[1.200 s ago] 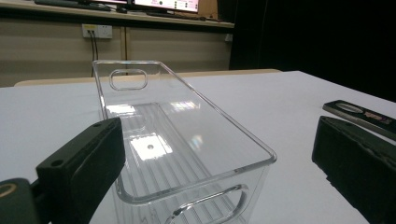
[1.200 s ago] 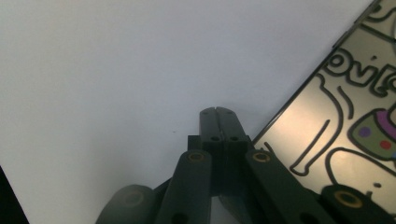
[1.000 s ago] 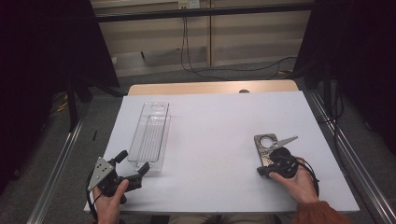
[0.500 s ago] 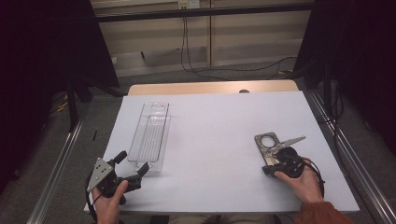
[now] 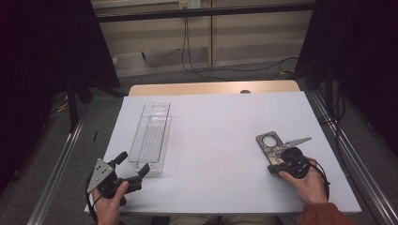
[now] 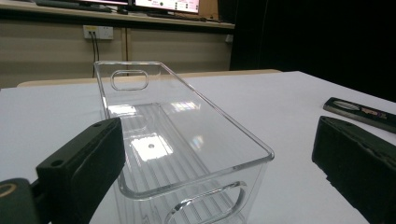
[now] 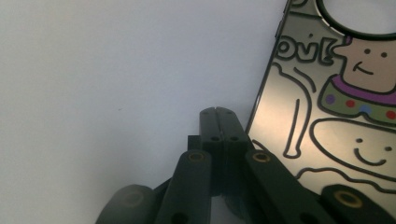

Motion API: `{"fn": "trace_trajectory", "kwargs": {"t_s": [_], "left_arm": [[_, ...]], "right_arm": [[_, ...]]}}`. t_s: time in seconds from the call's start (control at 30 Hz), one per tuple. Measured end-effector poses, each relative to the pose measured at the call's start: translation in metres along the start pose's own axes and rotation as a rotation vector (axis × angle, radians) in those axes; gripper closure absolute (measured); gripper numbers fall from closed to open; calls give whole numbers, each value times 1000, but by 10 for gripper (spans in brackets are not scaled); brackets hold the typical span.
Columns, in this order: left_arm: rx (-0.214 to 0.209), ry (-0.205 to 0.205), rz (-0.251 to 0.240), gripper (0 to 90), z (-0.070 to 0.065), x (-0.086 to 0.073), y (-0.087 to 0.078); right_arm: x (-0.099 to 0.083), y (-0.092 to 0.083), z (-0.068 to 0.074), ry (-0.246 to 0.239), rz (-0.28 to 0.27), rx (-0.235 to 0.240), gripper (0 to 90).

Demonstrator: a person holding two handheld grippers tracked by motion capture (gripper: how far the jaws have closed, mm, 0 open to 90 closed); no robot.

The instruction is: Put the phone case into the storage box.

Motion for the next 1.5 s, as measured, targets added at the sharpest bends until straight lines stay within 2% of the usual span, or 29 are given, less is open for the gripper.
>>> {"fn": "trace_trajectory", "kwargs": {"t_s": [0.03, 0.17, 0.3, 0.5, 0.57, 0.73, 0.8, 0.87, 0.97, 1.1, 1.2, 1.3, 1.43, 1.5], "left_arm": [[0, -4, -4, 28, 0, 1, 1], [-9, -8, -3, 28, -1, 0, 2], [-8, -2, 1, 28, -1, 0, 2], [-5, -3, -1, 28, -1, 0, 2], [-10, -3, -1, 28, -1, 0, 2], [-9, -3, 0, 28, -1, 0, 2], [-5, -2, 2, 28, 0, 0, 2], [-6, -1, 1, 28, 0, 0, 2], [-12, -1, 0, 28, -1, 0, 2], [-12, 0, 4, 28, -1, -1, 2], [-6, 0, 5, 28, -1, -1, 2], [-11, 0, 3, 28, -1, 0, 2], [-8, 0, 5, 28, 0, -1, 2], [-6, 2, 4, 28, 0, -1, 2]], "right_arm": [[-2, -1, 0, 0, 13, 3, 900], [0, -1, 0, 0, -1, 10, 900], [5, 0, 4, 3, -38, 39, 900], [15, -6, 11, -22, -113, 76, 900], [16, -9, 12, -19, -118, 81, 900], [20, -13, 12, -20, -156, 85, 829], [22, -16, 12, -14, -169, 84, 781], [25, -18, 12, -27, -195, 89, 739], [28, -21, 11, -20, -209, 85, 565], [28, -22, 9, -10, -210, 83, 379], [29, -22, 7, -6, -204, 70, 288], [30, -24, 2, 17, -203, 45, 149], [31, -28, -8, 56, -208, 13, 54], [31, -30, -12, 71, -213, 5, 54]]}}
Point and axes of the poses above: each handheld gripper's, and its own axes: y roughly forward along the jaws, x roughly out of its top, z roughly to its left, the point moved 10 cm from there along y, roughly forward along the jaws, and after that the axes turned 3 degrees about z, right-handed, at the moved point
